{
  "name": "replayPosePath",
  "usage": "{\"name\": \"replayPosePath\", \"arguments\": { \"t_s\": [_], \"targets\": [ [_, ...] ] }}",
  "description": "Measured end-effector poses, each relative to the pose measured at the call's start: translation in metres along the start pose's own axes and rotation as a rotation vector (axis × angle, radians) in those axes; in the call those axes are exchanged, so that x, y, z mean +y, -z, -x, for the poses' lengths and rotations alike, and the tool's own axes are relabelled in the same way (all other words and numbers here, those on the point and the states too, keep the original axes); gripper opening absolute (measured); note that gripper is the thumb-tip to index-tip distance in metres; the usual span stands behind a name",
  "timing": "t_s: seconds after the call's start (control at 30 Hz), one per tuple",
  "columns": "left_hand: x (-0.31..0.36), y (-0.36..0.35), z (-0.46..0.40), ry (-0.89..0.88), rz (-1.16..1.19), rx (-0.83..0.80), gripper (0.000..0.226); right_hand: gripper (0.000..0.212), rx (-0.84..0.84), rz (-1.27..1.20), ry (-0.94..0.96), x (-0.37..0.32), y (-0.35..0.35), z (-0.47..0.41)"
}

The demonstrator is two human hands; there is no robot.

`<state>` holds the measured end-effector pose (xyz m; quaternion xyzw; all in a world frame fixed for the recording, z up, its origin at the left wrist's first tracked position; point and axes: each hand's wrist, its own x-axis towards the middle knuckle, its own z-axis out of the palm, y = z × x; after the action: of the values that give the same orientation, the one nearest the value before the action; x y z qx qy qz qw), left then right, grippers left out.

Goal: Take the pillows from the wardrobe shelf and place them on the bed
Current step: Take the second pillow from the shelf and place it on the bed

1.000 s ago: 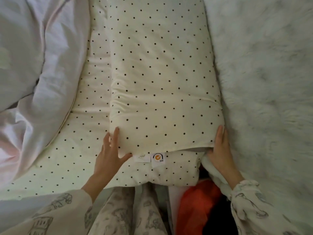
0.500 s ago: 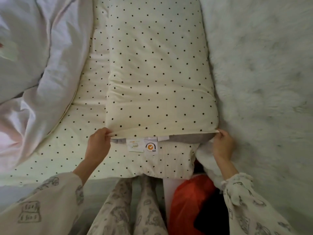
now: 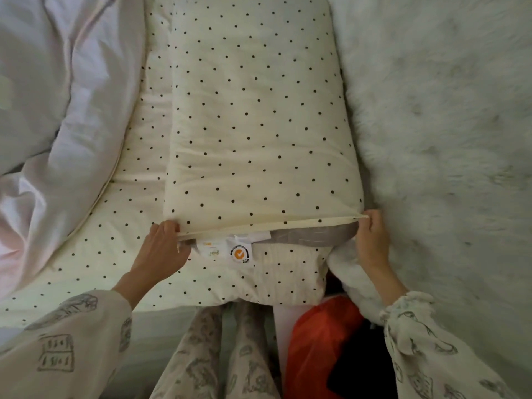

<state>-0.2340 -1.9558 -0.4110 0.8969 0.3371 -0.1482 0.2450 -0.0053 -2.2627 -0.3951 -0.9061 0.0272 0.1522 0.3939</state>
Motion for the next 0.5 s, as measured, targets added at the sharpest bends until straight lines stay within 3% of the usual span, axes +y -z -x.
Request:
{"name": "replayPosePath", "arguments": {
  "t_s": [0.03,0.17,0.3,0.37,0.5],
  "targets": [
    [-0.002,-0.001,0.000,-0.007,-0.037,-0.025,0.032,0.005,-0.059,0.057,0.043,0.004,0.001,0.001],
    [-0.007,-0.007,-0.006,0.015,0.009,0.016,0.029,0.031,-0.321,0.374,0.198,0.016,0.009,-0.003],
    [-0.005,-0.008,-0.010,0.134,0.099,0.018,0.025,0.048,-0.413,0.568,0.285,0.013,0.019,-0.005],
    [-0.002,-0.004,-0.009,0.181,0.138,0.012,0.023,0.049,-0.362,0.606,0.248,0.007,0.017,-0.003],
    [0.009,0.005,0.003,0.244,0.212,0.100,0.027,0.021,-0.002,0.416,0.173,-0.002,0.007,0.016]
  ]
}}
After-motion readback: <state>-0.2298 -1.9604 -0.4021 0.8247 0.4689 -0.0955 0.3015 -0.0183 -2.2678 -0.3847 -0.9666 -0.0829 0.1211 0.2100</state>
